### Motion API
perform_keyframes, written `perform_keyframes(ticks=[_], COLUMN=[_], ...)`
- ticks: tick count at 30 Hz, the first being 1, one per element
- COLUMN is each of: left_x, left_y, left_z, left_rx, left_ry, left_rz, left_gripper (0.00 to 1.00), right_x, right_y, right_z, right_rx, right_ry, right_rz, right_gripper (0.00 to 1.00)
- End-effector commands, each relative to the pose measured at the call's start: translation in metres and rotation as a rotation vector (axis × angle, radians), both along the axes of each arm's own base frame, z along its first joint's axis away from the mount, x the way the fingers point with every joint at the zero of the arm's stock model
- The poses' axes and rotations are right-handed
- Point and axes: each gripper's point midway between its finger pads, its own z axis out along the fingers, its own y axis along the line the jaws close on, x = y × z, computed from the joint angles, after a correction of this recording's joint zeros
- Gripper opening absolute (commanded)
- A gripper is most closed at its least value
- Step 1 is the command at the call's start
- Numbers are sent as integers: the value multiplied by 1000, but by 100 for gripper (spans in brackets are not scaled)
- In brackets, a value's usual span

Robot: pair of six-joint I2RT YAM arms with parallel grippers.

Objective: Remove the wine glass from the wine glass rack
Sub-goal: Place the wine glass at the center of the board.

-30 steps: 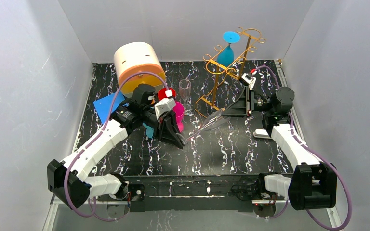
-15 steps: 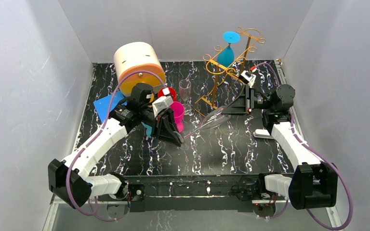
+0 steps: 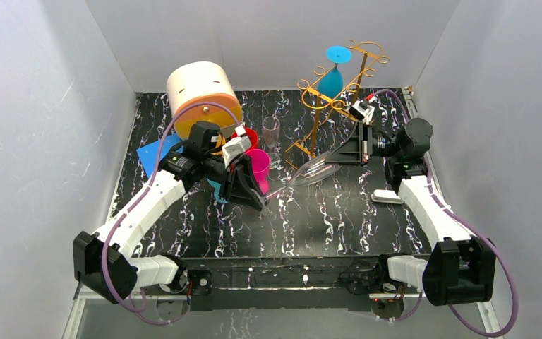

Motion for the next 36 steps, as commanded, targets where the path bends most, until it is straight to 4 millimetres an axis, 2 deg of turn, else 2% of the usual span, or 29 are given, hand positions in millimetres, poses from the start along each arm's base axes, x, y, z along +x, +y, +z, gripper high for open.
perform_keyframes(ticks=[1,9,12,18,21,27,36], left_x=[55,46,44,40,40,39,37], left_y=[-6,8,14,27,32,37,36], left_z=[-30,-34,-38,-43,-45,-44,-36], left_rx=[189,269,304,377,416,448,438], left_ry=[-55,-54,-58,-101,-102,-109,-97], left_rz=[270,320,346,381,402,424,425], left_gripper=[22,42,54,67,89,98,98], right_x=[-28,-21,-19,-10,-8,-8,8], right_y=[10,11,12,14,14,14,15], right_z=[11,5,3,4,2,4,-5], right_rx=[-9,-27,-30,-46,-58,-65,-142], right_ry=[-123,-124,-123,-138,-126,-138,-135], right_rz=[116,99,92,62,53,39,-36], right_gripper=[1,1,1,1,1,1,1])
